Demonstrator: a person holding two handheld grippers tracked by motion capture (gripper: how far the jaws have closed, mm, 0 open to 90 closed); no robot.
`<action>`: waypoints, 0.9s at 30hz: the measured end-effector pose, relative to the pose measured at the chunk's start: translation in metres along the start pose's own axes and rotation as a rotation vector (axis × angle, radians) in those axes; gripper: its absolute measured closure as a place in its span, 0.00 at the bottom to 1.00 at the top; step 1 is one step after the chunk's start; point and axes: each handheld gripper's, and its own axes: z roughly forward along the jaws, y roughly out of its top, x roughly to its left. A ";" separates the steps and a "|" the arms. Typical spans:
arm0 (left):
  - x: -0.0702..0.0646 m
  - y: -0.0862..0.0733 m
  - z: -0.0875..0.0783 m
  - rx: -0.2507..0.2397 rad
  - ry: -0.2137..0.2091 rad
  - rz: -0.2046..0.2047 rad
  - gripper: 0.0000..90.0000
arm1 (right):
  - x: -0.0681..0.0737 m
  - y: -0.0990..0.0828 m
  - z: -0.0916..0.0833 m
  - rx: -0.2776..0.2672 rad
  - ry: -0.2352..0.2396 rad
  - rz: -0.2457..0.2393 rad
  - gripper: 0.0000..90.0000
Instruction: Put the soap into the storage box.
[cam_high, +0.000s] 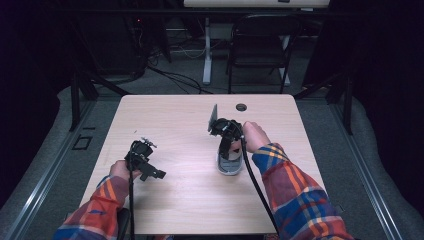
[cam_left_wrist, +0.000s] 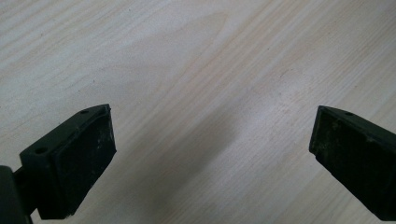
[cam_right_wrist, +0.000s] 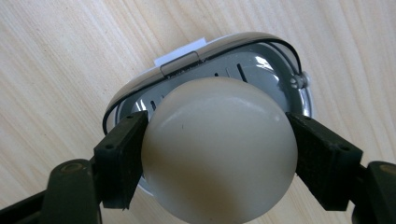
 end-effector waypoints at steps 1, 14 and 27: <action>0.000 0.000 0.000 -0.001 0.000 0.000 0.00 | 0.000 0.000 0.001 0.004 0.003 0.001 0.27; 0.001 0.000 0.000 0.004 -0.011 0.001 0.00 | 0.000 0.002 0.017 0.026 0.007 -0.023 0.27; 0.000 0.000 0.000 0.001 -0.001 0.001 0.00 | -0.001 0.004 0.024 0.036 0.010 -0.039 0.27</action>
